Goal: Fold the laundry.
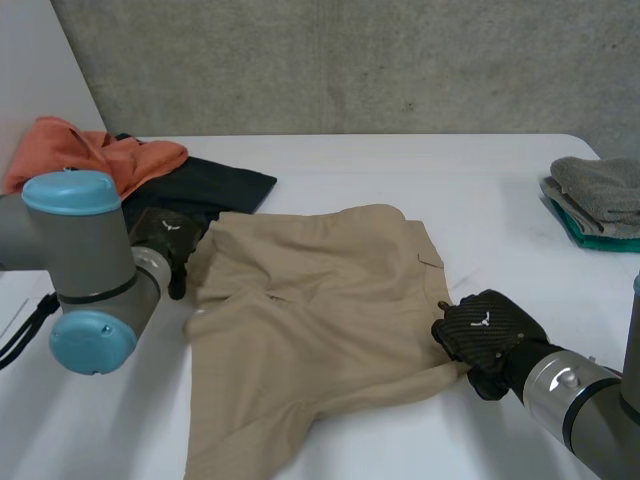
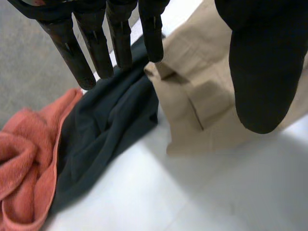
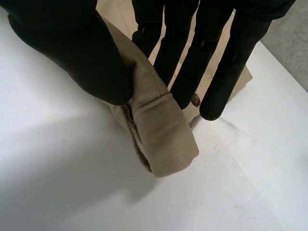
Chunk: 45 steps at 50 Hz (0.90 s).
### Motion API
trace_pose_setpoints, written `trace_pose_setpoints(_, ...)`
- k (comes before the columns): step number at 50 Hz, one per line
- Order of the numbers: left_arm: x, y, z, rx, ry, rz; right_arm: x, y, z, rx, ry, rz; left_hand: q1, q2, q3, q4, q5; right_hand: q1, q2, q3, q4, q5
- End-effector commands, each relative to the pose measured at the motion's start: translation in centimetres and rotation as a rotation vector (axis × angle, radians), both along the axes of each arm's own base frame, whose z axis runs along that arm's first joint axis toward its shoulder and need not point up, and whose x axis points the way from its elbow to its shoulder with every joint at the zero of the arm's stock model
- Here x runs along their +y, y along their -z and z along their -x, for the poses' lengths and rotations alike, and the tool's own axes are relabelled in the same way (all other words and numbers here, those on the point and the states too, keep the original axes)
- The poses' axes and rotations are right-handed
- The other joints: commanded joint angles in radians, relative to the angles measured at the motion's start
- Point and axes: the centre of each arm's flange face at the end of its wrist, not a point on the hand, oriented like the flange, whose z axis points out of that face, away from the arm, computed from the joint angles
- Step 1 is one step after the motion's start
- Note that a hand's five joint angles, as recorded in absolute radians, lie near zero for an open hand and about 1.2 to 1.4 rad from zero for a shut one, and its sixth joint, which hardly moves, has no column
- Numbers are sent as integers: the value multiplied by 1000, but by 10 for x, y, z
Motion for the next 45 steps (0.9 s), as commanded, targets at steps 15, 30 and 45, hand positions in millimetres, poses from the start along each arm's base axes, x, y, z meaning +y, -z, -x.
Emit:
trace_pose_setpoints(15, -6, 22, -1, 53, 132, -55, -2, -1, 0, -14, 10, 0, 135, 120, 120, 131, 134, 289, 213, 200, 197, 215)
trace_pose_setpoints(30, -23, 37, -10, 27, 46, -51, -6, -3, -1, -21, 14, 20, 1024, 1009, 1009, 1020, 1023, 289, 213, 200, 197, 215)
trace_pose_setpoints(45, 13, -30, -13, 47, 0, 69, -5, -25, -22, -121, -17, 59, 41, 26, 26, 37, 40, 289, 213, 200, 197, 215)
